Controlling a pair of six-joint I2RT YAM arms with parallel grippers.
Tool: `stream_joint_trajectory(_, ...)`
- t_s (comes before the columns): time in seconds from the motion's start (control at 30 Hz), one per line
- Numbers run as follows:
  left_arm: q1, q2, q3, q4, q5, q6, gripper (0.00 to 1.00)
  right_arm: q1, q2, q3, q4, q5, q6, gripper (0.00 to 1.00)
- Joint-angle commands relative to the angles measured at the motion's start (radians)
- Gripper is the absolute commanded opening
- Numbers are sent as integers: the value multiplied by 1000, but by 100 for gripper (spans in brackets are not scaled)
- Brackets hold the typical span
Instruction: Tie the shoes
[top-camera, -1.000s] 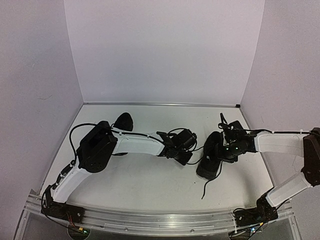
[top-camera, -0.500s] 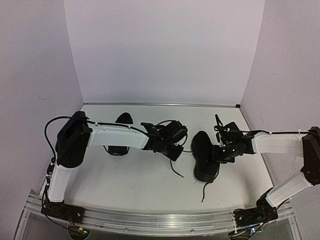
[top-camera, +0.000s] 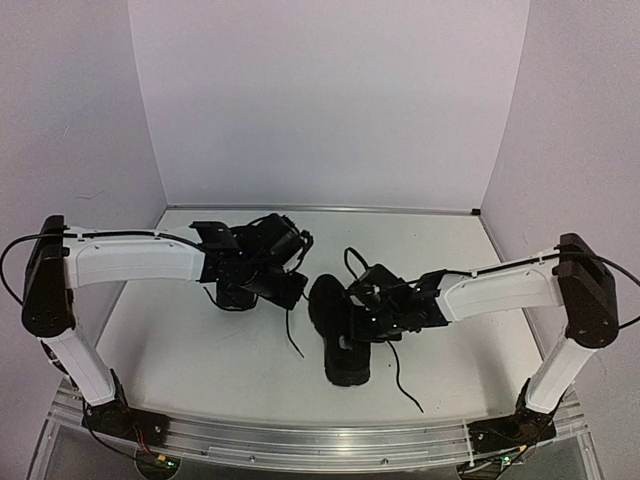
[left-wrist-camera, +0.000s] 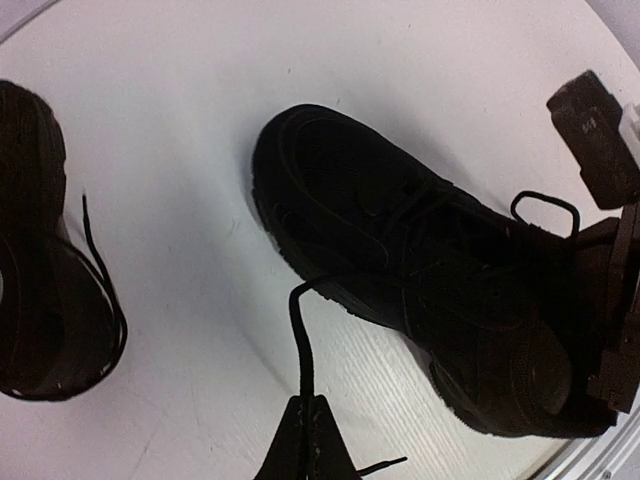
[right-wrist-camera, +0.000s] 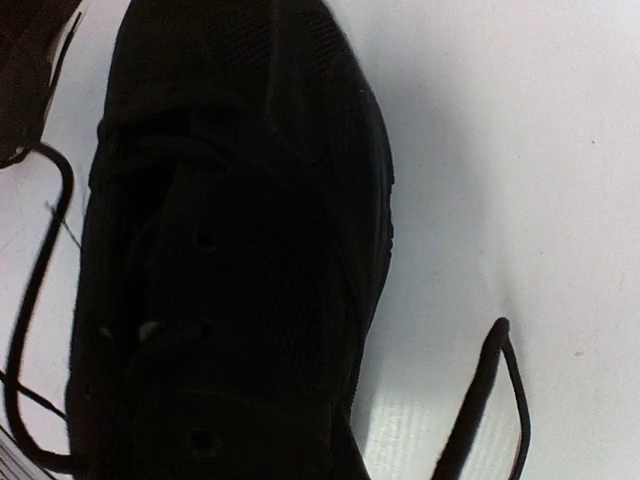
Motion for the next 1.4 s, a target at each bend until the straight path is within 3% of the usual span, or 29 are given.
stream_joint_trajectory(0.0, 18, -113, -92, -10, 67, -72, 0, 85, 104, 87, 70, 83, 161, 0)
stream_joint_trajectory(0.13, 69, -157, -147, 7, 124, -92, 0, 101, 93, 104, 75, 54, 152, 18)
stream_joint_trajectory(0.33, 135, -134, -176, 57, 181, -81, 0, 99, -91, 13, 54, 24, 115, 27)
stream_joint_trajectory(0.47, 135, -68, -159, 85, 209, -68, 0, 99, -123, -61, 76, -78, 105, 33)
stream_joint_trajectory(0.7, 140, -17, -137, 94, 264, -66, 0, 96, -328, -125, 79, -95, 14, 67)
stream_joint_trajectory(0.87, 141, -8, -152, 78, 266, -69, 3, 72, -389, -210, 73, -159, -23, 67)
stream_joint_trajectory(0.97, 141, -12, -169, 94, 290, -74, 11, 72, -327, -235, 194, -271, -9, 69)
stream_joint_trajectory(1.2, 141, -43, -184, 74, 298, -87, 22, 89, -168, -209, 377, -374, 26, 67)
stream_joint_trajectory(1.37, 141, -98, -221, 62, 280, -108, 39, 126, -126, -194, 446, -408, 62, 64)
